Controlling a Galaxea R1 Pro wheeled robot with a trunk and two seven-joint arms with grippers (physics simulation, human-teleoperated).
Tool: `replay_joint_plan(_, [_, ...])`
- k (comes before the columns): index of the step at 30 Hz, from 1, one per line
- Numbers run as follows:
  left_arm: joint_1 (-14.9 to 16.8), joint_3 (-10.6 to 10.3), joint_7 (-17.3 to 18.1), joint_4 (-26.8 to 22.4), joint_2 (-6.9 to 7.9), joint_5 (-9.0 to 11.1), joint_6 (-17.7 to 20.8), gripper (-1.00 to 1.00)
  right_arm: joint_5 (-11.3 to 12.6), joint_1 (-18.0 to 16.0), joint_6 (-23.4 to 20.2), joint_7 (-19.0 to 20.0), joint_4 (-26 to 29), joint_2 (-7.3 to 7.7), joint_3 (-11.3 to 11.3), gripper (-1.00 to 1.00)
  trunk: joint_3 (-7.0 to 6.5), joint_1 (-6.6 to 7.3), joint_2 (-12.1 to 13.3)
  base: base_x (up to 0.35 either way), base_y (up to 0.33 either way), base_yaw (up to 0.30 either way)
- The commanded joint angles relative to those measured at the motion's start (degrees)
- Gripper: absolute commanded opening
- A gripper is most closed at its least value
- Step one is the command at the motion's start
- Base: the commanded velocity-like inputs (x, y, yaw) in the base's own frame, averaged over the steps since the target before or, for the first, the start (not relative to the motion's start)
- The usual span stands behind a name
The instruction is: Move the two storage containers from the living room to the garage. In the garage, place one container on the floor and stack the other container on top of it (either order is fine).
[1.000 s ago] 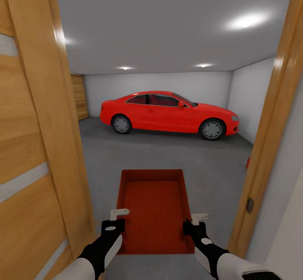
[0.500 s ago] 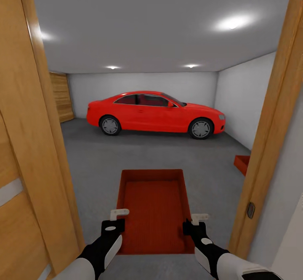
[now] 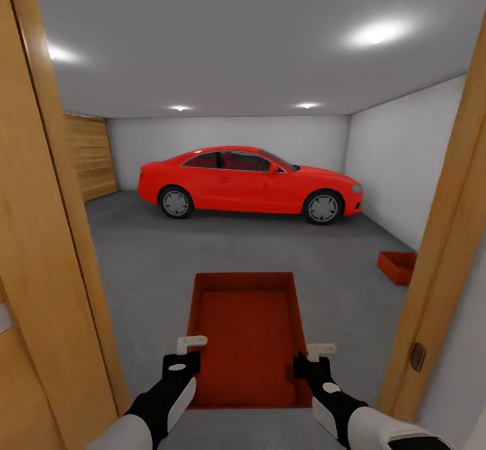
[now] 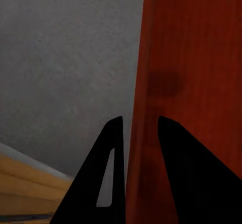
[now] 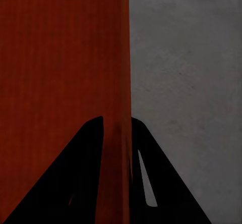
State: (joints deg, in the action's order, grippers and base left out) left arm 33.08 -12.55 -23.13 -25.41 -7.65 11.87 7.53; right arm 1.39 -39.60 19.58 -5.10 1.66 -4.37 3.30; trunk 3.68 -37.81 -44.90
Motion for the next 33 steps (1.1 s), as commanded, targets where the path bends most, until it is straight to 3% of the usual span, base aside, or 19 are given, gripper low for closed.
replay_joint_plan(1, [0.1,0.0,-0.5,-1.0,0.01,-0.3,0.3,-1.0,0.1,0.0,0.1,0.1,-0.2,-0.02,-0.7,-1.0,0.1,-0.05,-0.1,0.312,0.0,0.0])
replay_joint_plan(33, [0.1,0.0,-0.4,-1.0,0.01,-0.3,0.3,-1.0,0.1,0.0,0.2,0.1,-0.2,-0.02,-0.7,-1.0,0.1,-0.05,-0.1,0.32,0.0,0.0])
